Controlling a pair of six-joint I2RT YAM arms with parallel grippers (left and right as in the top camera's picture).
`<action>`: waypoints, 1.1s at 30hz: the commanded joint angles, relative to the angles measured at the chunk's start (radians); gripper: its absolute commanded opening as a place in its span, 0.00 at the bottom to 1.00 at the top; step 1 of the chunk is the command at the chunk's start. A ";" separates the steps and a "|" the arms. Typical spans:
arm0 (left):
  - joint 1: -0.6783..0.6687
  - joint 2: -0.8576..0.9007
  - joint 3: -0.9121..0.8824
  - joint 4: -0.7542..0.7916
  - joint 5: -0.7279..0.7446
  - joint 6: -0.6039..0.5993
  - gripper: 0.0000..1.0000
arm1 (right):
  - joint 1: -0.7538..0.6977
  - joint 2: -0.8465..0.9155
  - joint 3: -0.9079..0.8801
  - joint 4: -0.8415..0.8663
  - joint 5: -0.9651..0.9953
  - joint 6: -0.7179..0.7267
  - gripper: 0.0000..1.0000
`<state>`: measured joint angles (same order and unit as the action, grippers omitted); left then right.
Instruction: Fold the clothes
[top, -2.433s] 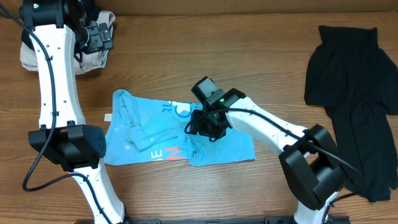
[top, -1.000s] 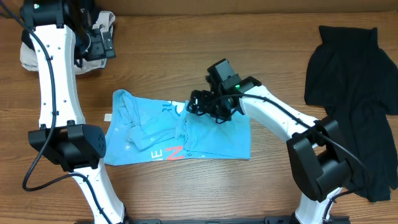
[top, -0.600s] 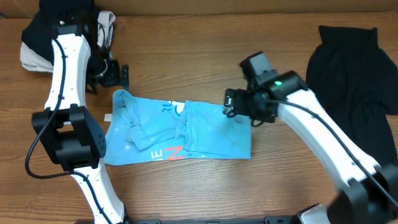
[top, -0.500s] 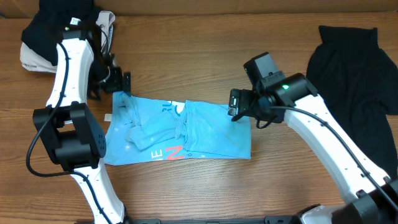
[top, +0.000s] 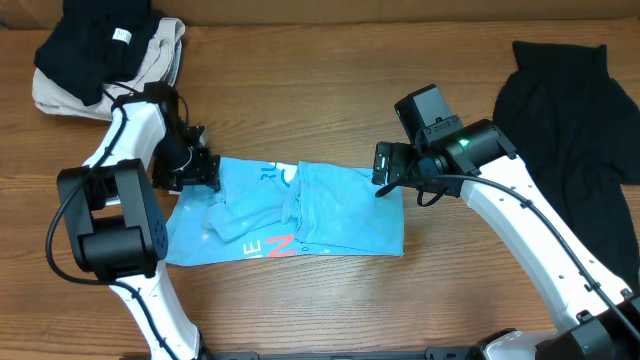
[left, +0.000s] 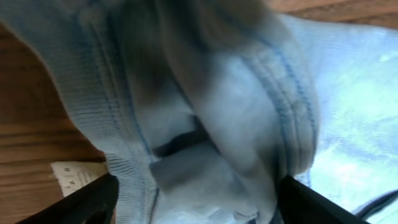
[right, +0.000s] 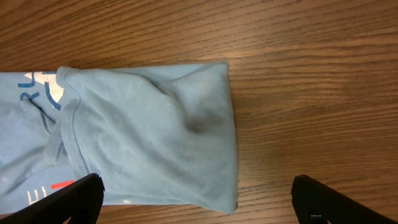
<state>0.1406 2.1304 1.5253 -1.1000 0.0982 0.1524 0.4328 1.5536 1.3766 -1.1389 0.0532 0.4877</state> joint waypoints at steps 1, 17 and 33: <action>0.022 -0.018 -0.045 0.017 0.026 0.061 0.80 | 0.003 -0.011 0.024 0.005 0.014 -0.026 1.00; 0.066 -0.330 -0.053 0.016 0.080 0.040 0.81 | 0.003 -0.011 0.024 0.004 0.013 -0.025 1.00; 0.056 -0.520 -0.554 0.494 0.187 0.164 1.00 | 0.003 -0.011 0.024 0.013 0.013 -0.025 1.00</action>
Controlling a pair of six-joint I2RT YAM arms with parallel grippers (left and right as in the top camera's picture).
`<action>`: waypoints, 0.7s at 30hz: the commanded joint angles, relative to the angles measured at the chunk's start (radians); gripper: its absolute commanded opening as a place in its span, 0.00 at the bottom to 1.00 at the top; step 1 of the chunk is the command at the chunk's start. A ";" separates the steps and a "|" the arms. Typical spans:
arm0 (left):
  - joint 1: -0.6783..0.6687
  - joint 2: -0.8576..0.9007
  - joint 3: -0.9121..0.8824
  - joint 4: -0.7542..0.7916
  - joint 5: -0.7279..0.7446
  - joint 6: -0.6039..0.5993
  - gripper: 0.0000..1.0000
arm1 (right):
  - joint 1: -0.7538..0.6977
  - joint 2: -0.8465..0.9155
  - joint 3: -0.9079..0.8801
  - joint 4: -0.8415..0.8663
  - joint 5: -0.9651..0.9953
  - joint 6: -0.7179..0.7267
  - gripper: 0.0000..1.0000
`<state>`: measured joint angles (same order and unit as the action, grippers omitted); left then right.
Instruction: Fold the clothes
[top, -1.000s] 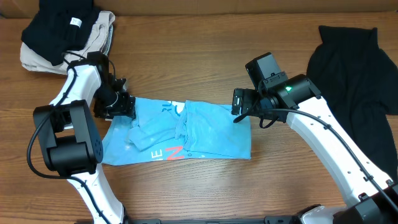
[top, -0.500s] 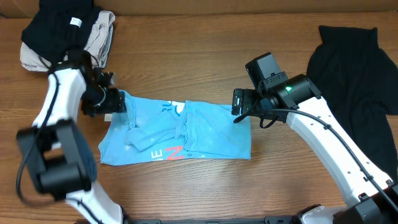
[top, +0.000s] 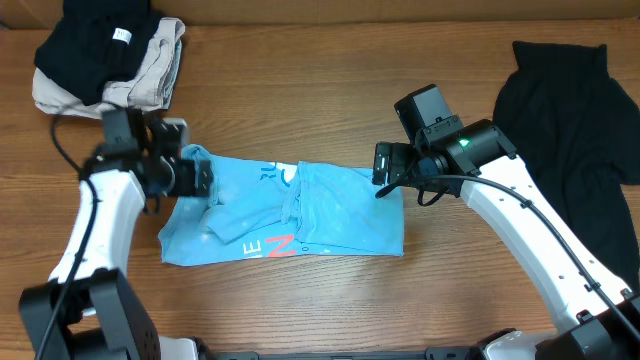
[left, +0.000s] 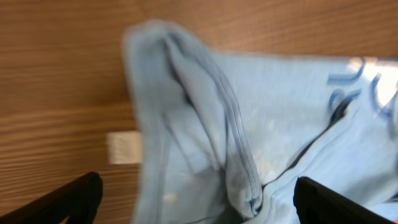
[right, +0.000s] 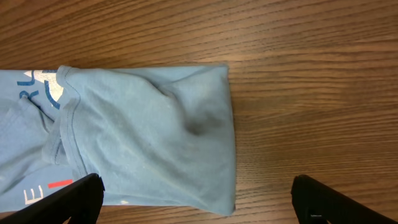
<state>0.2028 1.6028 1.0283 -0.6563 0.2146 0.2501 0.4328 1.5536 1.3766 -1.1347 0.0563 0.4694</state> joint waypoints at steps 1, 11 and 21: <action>-0.006 0.012 -0.075 0.073 0.072 0.068 1.00 | 0.003 -0.011 0.024 0.009 0.010 -0.007 1.00; -0.006 0.072 -0.121 0.166 0.036 0.062 1.00 | 0.003 -0.011 0.024 0.006 0.009 -0.006 1.00; -0.003 0.166 -0.121 0.169 -0.060 0.000 0.97 | 0.003 -0.011 0.024 0.002 0.010 -0.007 1.00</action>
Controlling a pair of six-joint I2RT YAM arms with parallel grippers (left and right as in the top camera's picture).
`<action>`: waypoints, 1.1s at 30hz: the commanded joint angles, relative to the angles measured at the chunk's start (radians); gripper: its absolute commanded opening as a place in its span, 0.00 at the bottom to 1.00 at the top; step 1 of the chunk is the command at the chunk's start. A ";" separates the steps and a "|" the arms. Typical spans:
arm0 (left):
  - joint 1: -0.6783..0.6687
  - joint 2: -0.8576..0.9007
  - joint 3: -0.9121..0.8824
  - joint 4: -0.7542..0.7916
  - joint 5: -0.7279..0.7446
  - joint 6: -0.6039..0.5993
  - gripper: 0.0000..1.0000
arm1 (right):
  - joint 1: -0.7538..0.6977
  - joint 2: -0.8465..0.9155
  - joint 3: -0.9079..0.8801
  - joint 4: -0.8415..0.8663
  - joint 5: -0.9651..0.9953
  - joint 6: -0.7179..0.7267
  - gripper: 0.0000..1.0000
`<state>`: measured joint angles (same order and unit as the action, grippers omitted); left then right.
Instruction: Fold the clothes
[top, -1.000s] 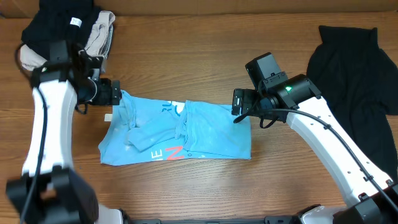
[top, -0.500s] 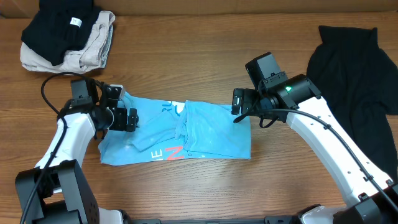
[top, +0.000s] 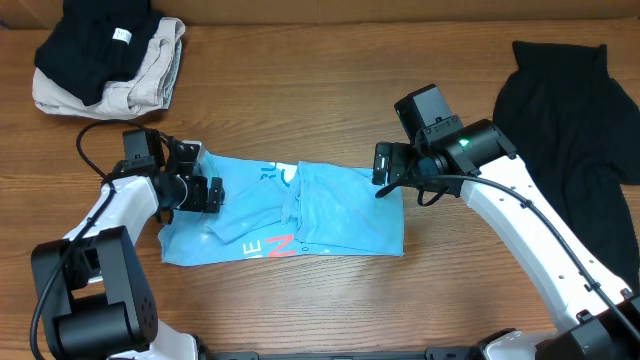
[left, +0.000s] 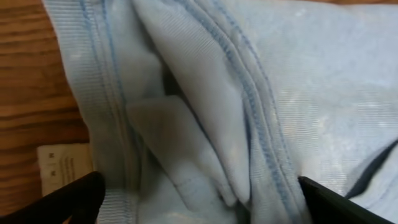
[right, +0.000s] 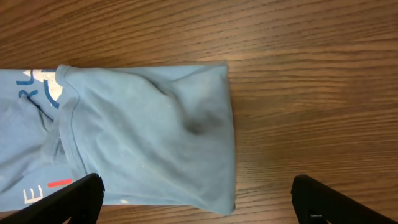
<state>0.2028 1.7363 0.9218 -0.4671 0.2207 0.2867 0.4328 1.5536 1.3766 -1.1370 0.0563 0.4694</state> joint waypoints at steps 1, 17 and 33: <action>0.001 0.033 -0.014 -0.029 -0.072 -0.037 0.97 | 0.003 -0.010 0.024 0.003 0.010 -0.007 1.00; 0.013 0.032 0.002 -0.093 -0.121 -0.086 0.96 | 0.003 -0.010 0.024 0.005 0.010 -0.007 1.00; 0.013 0.032 0.089 -0.192 -0.120 -0.161 1.00 | 0.003 -0.009 0.024 0.002 0.010 -0.026 1.00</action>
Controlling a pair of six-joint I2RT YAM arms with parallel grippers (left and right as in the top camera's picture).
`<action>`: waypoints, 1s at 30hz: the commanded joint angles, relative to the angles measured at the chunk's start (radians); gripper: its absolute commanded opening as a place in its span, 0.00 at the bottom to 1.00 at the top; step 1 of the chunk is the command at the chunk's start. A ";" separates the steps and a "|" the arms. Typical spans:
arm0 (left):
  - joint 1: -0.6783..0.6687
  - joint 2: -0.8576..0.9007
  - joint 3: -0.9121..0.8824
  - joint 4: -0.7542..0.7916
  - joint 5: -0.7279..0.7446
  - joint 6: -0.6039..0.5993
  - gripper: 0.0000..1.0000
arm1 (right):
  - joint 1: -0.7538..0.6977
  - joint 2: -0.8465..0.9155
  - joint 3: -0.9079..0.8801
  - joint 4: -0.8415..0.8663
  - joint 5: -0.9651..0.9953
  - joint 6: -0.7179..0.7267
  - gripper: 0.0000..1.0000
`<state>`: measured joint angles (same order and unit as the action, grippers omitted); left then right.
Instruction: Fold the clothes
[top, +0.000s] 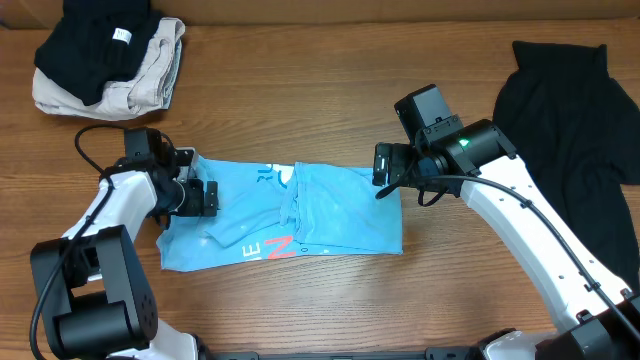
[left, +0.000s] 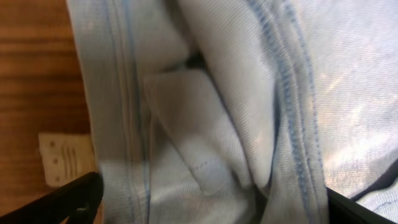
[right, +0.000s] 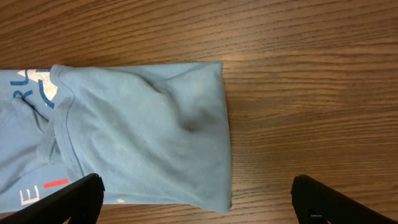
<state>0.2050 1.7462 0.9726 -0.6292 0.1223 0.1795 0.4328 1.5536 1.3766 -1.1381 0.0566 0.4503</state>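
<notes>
A light blue T-shirt (top: 300, 215), partly folded, lies across the middle of the wooden table (top: 330, 90). My left gripper (top: 200, 197) is low over the shirt's left end. In the left wrist view bunched hems and folds (left: 211, 93) fill the space between its widely spread fingers (left: 78, 199), and that gripper (left: 211, 211) is open. My right gripper (top: 385, 165) hovers open above the shirt's upper right corner. In the right wrist view it (right: 199, 199) has the shirt's right edge (right: 224, 137) below it and holds nothing.
A stack of folded black and beige clothes (top: 105, 55) sits at the back left. A loose black garment (top: 570, 130) is spread at the right. A small white tag (left: 65, 158) lies by the shirt's left hem.
My left gripper has come closer to the bunched left end, which now fills more of its view. The shirt's right edge has shifted slightly left. The right arm has not moved.
My left gripper was pressed into the shirt's upper left corner, jaws narrower around the fabric. Then it stood back to the left with jaws wide and the corner raised. Later it was down on the left end again, and now sits closer. The right gripper hovered open throughout.
</notes>
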 joint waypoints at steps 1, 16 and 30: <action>0.011 0.023 0.055 -0.054 -0.021 -0.053 1.00 | 0.003 -0.009 0.024 0.003 0.010 -0.007 1.00; 0.011 0.076 0.095 -0.073 -0.051 -0.052 1.00 | 0.003 -0.009 0.024 -0.002 0.010 -0.011 1.00; 0.000 0.145 0.095 -0.064 0.064 -0.054 0.59 | 0.003 -0.009 0.024 0.000 0.010 -0.010 1.00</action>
<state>0.2085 1.8362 1.0809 -0.6907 0.1043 0.1303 0.4328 1.5536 1.3766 -1.1435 0.0566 0.4438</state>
